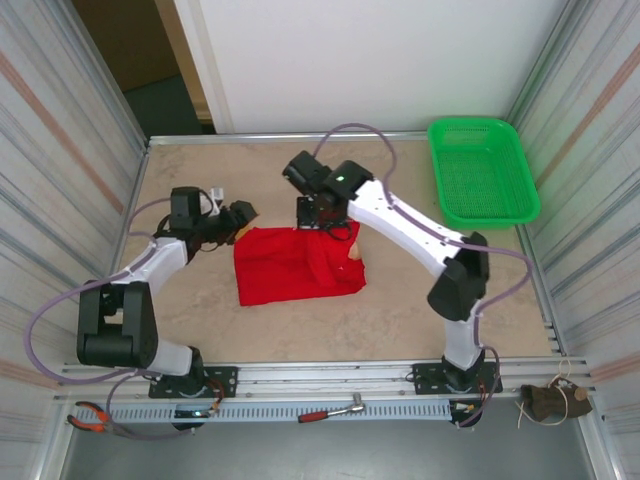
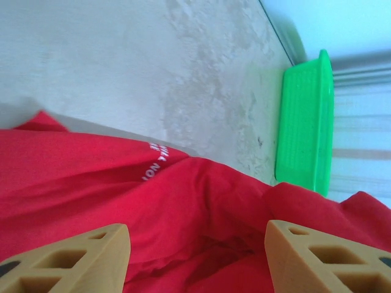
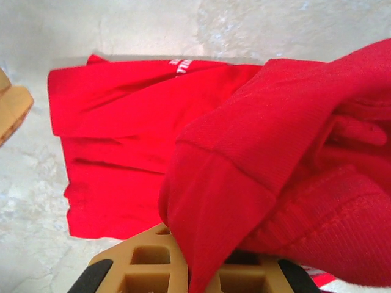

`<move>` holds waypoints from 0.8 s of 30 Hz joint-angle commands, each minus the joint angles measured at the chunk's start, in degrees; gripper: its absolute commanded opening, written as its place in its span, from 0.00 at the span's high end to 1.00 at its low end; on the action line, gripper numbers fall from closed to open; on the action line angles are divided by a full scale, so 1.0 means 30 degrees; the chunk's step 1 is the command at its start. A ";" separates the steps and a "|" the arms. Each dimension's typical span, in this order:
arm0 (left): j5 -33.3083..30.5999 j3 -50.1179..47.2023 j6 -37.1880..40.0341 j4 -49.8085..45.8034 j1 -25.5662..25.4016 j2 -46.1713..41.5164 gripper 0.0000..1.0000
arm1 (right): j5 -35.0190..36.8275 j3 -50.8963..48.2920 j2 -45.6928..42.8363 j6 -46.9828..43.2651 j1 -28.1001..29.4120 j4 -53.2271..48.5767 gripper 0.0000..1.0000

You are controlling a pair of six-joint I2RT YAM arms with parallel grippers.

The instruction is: Fold the inside-out t-shirt

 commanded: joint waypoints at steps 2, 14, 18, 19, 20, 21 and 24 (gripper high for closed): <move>0.0813 -0.0326 0.0912 -0.0790 0.1571 -0.1133 0.39 | 0.0816 0.3174 0.2728 0.0833 0.1288 -0.2500 1.00; 0.1102 0.0140 0.1644 -0.0971 0.5332 0.0714 0.39 | -0.2876 1.0574 0.8399 0.0729 0.3541 -0.1579 0.26; 0.1103 0.0612 0.1988 -0.1730 0.5068 0.0270 0.39 | -0.2388 0.5289 0.3492 -0.0774 0.2533 -0.0037 0.25; 0.1008 0.0616 0.2094 -0.2064 0.4823 -0.0074 0.39 | -0.2294 0.3112 0.1931 -0.0871 0.2097 0.0811 0.25; 0.0894 0.0574 0.2140 -0.2305 0.4564 -0.0366 0.39 | -0.2373 0.1258 0.0697 -0.0879 0.1588 0.1489 0.25; 0.0834 0.0455 0.2121 -0.2515 0.4167 -0.0820 0.39 | -0.2462 -0.0934 -0.0617 -0.0828 0.0965 0.2277 0.25; 0.0214 -0.0033 0.2219 -0.3388 0.2414 -0.2150 0.39 | -0.2880 -0.7171 -0.3769 -0.0614 -0.1029 0.4408 0.24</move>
